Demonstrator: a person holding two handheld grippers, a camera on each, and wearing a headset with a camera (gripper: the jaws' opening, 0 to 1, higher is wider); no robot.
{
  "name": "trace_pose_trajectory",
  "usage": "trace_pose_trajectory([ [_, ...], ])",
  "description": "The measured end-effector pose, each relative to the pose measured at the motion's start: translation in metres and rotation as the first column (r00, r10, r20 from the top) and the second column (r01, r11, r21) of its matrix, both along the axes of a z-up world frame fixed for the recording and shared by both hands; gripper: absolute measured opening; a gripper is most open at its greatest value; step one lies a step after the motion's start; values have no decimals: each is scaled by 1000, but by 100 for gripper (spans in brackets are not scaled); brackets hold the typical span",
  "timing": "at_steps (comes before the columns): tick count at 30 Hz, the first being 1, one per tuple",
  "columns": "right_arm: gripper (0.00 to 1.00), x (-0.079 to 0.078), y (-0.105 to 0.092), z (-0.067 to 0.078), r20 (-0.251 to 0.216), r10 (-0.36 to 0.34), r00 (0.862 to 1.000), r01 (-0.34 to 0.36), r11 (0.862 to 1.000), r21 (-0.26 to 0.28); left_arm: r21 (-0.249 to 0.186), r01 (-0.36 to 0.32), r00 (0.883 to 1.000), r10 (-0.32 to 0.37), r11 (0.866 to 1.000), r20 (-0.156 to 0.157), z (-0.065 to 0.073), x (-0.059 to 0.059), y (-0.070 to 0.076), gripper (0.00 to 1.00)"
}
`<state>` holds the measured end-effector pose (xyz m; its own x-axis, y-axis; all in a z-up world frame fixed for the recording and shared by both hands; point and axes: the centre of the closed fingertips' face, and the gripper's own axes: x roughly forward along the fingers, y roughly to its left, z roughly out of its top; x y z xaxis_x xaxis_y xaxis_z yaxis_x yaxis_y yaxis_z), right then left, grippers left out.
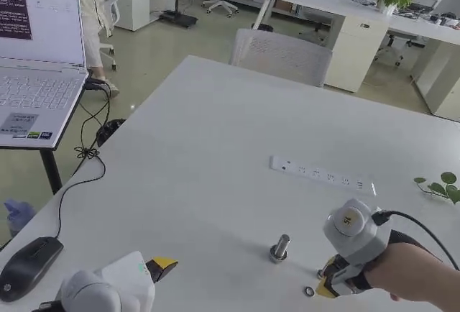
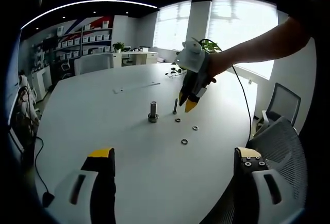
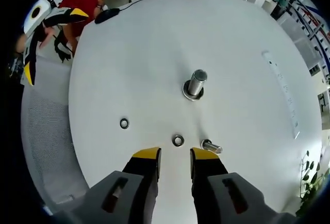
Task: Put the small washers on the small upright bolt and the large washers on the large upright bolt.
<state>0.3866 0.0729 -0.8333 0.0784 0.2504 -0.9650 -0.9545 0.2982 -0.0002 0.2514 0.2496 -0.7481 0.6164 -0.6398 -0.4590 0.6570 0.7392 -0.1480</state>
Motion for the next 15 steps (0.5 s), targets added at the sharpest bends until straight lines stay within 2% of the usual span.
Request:
trace_pose_trajectory([
  [3, 24, 2, -2, -6, 5, 8, 1000, -7, 1000, -12, -5, -5, 1000, 5, 1000, -3, 0, 0, 1, 95],
  [9, 24, 6, 0, -14, 1, -7, 1000, 7, 1000, -1, -3, 1, 1000, -1, 1000, -7, -2, -1, 0, 95],
  [15, 24, 5, 3, -25, -6, 0, 1000, 0, 1000, -14, -3, -5, 1000, 4, 1000, -6, -2, 2, 2, 94],
])
